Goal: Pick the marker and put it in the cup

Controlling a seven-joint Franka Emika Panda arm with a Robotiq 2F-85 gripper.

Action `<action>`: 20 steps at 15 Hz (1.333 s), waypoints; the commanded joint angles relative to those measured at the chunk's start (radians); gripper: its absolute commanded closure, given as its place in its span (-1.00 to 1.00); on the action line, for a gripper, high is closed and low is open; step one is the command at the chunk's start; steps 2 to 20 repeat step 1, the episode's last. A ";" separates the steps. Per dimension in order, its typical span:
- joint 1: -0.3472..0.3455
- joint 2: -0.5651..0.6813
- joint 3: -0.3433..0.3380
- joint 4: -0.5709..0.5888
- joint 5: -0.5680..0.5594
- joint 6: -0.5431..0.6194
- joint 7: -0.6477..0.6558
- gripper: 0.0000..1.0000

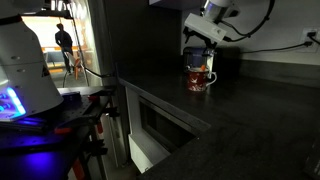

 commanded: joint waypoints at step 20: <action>-0.006 -0.042 0.017 -0.044 -0.030 0.035 0.025 -1.00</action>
